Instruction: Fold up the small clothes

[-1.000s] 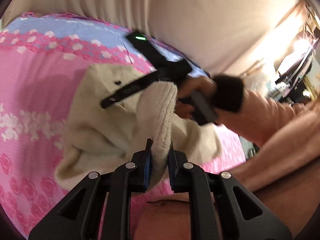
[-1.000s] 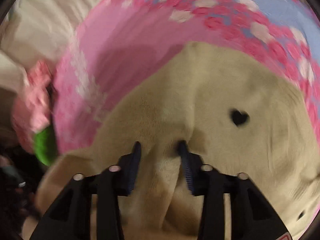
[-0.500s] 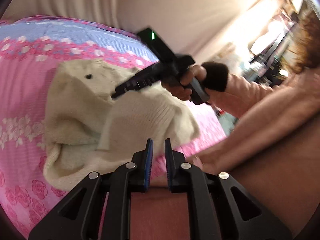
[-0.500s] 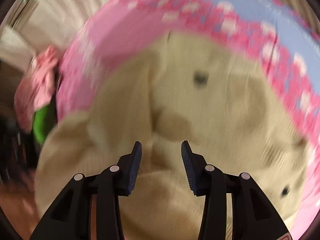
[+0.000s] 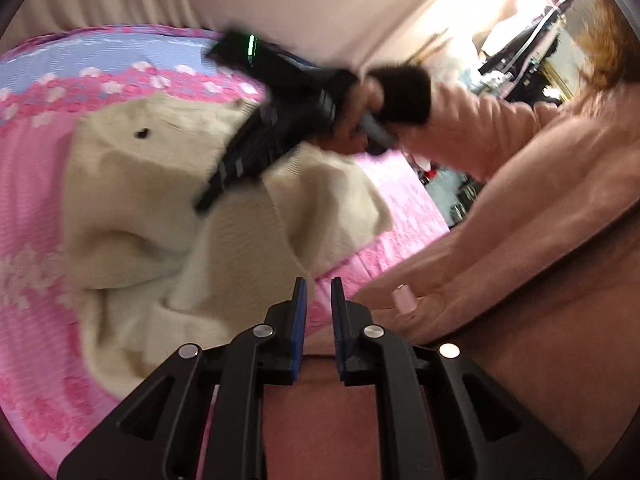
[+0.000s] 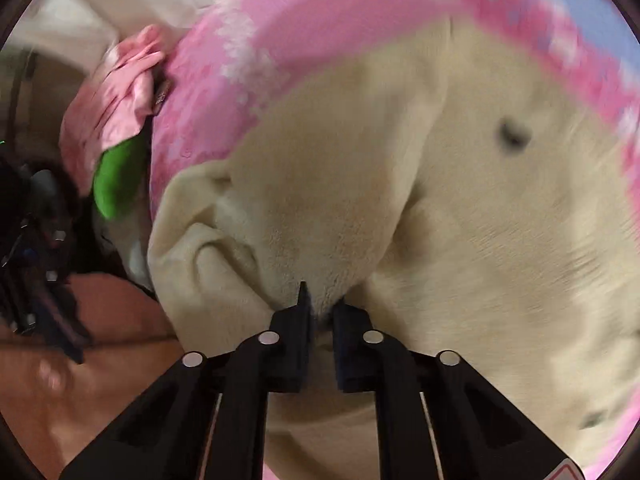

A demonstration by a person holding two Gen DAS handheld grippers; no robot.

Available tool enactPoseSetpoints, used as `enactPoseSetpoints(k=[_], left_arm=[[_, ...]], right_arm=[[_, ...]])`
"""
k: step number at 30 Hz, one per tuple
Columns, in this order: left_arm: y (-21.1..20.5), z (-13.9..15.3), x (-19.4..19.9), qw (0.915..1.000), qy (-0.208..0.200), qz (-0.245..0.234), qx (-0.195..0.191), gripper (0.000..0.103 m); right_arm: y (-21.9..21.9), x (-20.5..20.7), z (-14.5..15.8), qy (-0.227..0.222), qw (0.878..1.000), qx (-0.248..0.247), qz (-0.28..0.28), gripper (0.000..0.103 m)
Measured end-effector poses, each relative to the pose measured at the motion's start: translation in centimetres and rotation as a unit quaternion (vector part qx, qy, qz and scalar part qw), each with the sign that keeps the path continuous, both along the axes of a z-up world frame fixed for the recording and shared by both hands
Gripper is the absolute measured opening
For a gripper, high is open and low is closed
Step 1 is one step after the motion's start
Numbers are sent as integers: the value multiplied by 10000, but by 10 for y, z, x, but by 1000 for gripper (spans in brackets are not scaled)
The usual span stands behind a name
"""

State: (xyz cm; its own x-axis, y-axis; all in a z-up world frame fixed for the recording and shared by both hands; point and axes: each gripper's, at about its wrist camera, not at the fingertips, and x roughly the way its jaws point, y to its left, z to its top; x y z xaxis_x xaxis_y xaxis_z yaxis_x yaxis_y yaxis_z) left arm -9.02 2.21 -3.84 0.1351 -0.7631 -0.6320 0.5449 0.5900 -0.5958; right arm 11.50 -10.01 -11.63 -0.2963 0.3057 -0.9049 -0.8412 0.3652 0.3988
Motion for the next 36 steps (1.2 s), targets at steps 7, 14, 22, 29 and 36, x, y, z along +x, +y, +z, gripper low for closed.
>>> enactPoseSetpoints(k=[7, 14, 22, 29, 36], left_arm=[[-5, -14, 21, 9990, -34, 380, 240, 14], [-40, -11, 29, 9980, -499, 39, 376, 38], [-107, -69, 37, 9900, 105, -1158, 801, 27], [-90, -103, 43, 9920, 589, -444, 1020, 0], [24, -25, 20, 9926, 425, 1138, 96, 0]], right_arm=[[-40, 68, 10, -2233, 9617, -1011, -1225, 35], [-196, 16, 49, -1987, 9053, -411, -3731, 48], [-298, -44, -1, -1328, 8405, -844, -5184, 58], [-290, -48, -30, -671, 8469, -195, -5271, 8], [-285, -131, 60, -466, 9100, 1013, -3994, 8]])
